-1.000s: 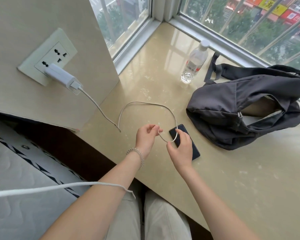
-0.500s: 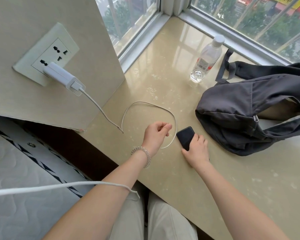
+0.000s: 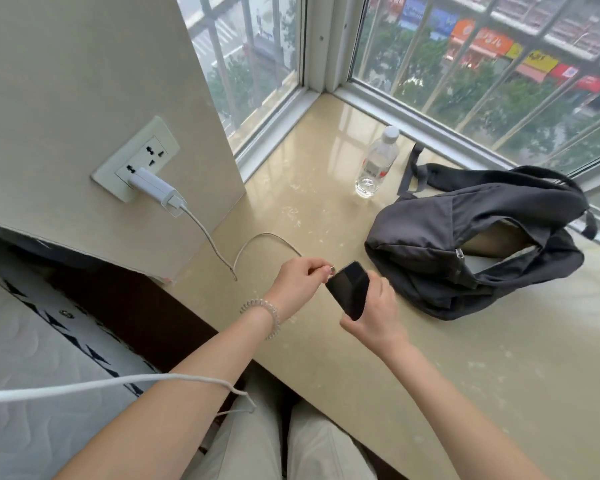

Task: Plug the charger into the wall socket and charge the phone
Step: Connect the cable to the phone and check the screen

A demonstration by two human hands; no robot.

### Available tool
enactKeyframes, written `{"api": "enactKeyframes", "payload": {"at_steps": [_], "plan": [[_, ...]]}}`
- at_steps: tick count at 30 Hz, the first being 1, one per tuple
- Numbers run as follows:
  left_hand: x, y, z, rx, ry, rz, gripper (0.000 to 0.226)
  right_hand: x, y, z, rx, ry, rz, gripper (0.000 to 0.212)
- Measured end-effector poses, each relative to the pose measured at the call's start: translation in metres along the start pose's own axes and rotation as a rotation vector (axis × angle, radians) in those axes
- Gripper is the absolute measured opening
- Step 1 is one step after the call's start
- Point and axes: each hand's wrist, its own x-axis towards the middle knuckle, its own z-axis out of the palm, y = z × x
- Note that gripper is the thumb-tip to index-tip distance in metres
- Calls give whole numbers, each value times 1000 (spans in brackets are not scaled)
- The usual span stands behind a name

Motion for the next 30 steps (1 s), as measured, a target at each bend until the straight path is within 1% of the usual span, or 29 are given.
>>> {"api": "enactKeyframes", "payload": {"at_steps": [2,5,9,13,18,21,30], "plan": [[-14,20,-12,-2,23,57,19,-10,-16,-26,5,60,-93,83],[-34,46,-33,45,54,138,19,-24,-39,-66,-22,105,-198,79],[-60,73,-53,134,27,218,19,-40,-64,-109,-55,143,-297,75],[-82,96,-66,211,-6,302,18,-50,-80,-137,-76,159,-364,73],[-104,112,-76,234,-9,343,18,-61,-88,-151,-52,203,-427,74],[-113,118,-80,209,-4,352,18,-66,-91,-152,-49,221,-460,75],[-124,122,-87,249,-26,345,17,-73,-96,-158,-87,205,-469,77]]}}
